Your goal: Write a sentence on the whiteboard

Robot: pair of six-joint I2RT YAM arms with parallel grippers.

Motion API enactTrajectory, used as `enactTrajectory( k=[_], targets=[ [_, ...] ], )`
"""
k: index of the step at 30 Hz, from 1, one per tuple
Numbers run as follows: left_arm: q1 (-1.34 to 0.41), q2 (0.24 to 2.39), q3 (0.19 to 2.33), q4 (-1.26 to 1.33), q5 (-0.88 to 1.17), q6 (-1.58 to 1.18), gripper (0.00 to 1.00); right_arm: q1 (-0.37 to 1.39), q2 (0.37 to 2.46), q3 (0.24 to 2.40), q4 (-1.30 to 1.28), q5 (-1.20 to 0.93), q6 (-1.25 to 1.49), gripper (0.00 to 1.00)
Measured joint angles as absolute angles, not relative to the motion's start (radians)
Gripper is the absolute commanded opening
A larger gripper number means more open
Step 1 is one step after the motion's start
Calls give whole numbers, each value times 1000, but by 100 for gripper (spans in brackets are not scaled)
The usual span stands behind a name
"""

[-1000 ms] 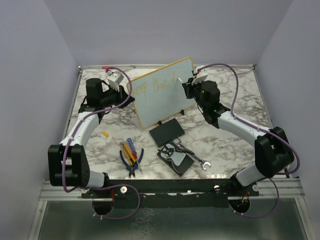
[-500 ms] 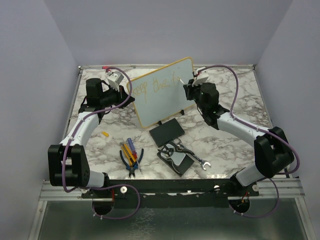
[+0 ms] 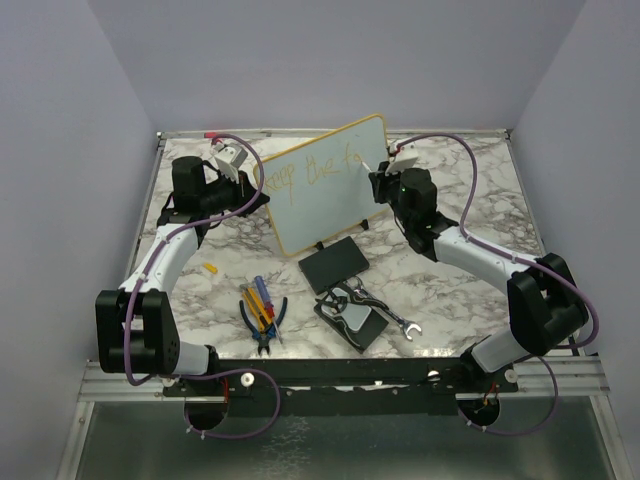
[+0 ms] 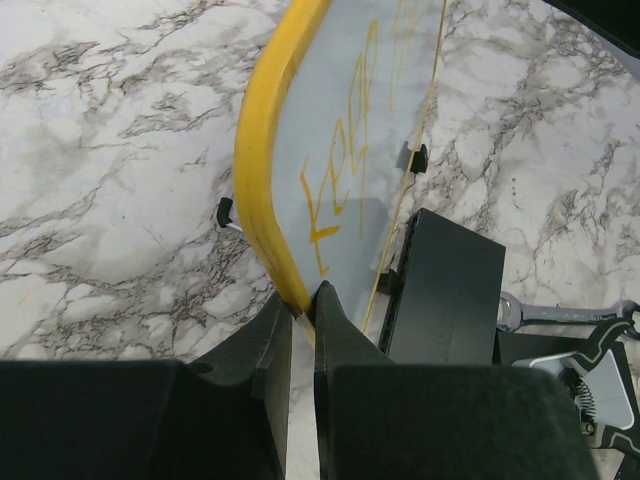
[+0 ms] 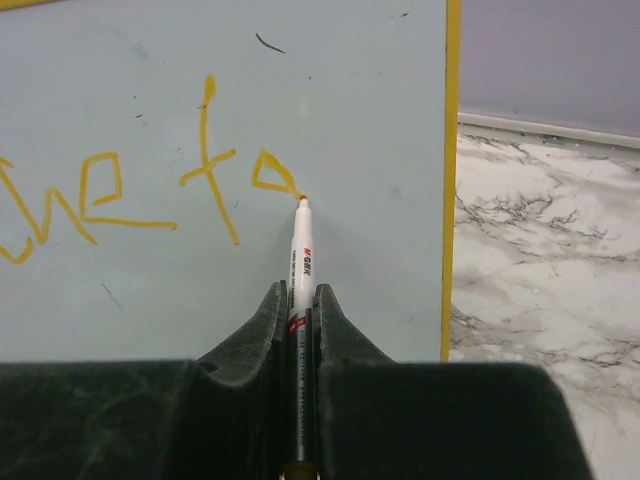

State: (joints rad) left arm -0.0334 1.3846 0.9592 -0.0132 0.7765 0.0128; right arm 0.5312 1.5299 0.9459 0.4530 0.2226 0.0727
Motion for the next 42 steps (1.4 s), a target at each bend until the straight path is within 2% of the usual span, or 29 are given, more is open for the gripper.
enactTrajectory(
  k=[14, 23, 35, 42],
  targets=[
    [-35, 1382, 959, -17, 776, 13, 0, 531, 1526, 946, 452, 266, 70, 1],
    [-35, 1382, 959, -17, 776, 13, 0, 531, 1413, 929, 481, 245, 60, 1],
    [-35, 1382, 959, -17, 776, 17, 0, 522, 1399, 940, 450, 159, 48, 1],
    [-35, 1382, 959, -17, 776, 20, 0, 447, 1401, 947, 421, 47, 51, 1]
  ],
)
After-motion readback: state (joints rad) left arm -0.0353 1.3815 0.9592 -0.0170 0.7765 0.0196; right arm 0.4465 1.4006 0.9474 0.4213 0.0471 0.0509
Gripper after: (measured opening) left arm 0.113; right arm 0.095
